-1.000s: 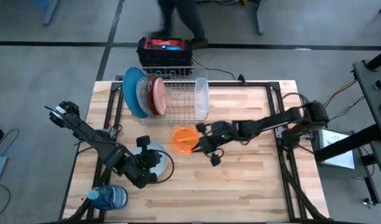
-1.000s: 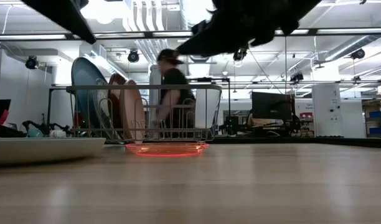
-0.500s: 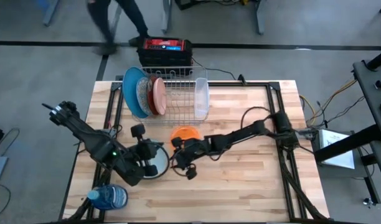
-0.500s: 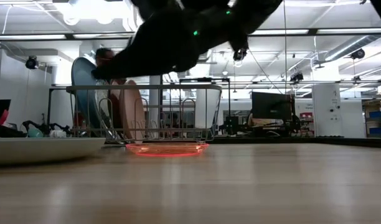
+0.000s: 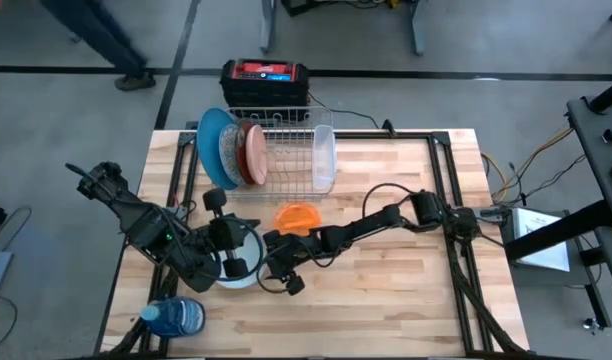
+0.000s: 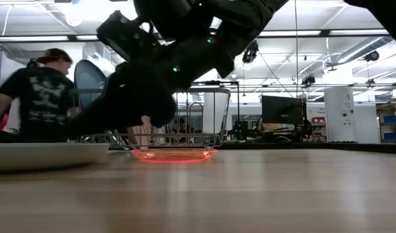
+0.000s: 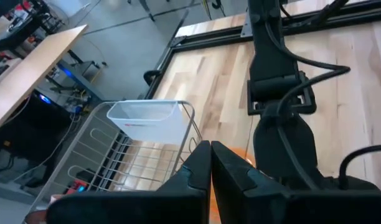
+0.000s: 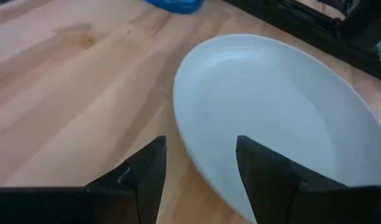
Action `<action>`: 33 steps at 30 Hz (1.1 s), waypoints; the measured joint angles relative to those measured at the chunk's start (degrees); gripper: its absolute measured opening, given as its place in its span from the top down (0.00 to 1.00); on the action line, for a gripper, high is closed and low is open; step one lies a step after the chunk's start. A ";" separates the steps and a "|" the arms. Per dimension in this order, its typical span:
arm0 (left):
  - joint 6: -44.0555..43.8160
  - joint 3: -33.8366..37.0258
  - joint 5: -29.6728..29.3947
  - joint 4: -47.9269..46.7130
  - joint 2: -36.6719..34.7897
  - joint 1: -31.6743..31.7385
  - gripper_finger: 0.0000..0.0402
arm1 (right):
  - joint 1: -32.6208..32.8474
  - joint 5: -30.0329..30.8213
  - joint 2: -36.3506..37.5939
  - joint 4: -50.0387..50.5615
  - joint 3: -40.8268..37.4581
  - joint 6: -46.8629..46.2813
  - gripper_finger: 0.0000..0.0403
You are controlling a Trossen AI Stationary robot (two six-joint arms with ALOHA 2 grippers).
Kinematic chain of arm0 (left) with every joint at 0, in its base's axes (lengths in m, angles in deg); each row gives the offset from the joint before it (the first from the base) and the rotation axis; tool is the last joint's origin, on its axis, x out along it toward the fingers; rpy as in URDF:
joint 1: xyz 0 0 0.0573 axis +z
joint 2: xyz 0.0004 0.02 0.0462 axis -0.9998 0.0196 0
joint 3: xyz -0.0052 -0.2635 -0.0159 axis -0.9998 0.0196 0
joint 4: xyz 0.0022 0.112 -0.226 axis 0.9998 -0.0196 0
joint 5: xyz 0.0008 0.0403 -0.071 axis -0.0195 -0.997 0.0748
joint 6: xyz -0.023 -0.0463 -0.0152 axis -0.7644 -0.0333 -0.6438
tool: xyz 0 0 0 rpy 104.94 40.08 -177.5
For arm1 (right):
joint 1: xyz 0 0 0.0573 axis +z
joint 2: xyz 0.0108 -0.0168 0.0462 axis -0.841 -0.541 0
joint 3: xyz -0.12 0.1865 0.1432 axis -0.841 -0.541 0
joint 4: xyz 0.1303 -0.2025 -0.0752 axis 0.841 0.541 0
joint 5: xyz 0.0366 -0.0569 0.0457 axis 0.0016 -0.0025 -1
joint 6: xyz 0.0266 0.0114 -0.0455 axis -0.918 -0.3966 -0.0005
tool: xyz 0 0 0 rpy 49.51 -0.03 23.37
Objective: Sort dishes
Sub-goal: Put the white plate in the dishwasher rack
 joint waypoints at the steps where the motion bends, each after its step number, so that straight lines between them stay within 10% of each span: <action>1: 0.17 0.01 0.01 -0.07 0.00 0.00 1.00 | 0.00 0.00 -0.48 0.05 0.42 0.39 0.55; 15: -1.34 0.46 0.02 -0.52 0.00 0.00 1.00 | 0.00 -0.05 -5.72 2.49 3.58 3.14 0.60; 26: -1.54 0.48 -0.35 -0.28 0.00 0.00 1.00 | -0.11 0.07 -5.74 3.07 3.60 6.43 0.95; 33: -0.79 0.50 -4.41 -0.57 -0.02 0.00 1.00 | -0.26 -2.98 -3.78 5.43 3.37 6.96 0.99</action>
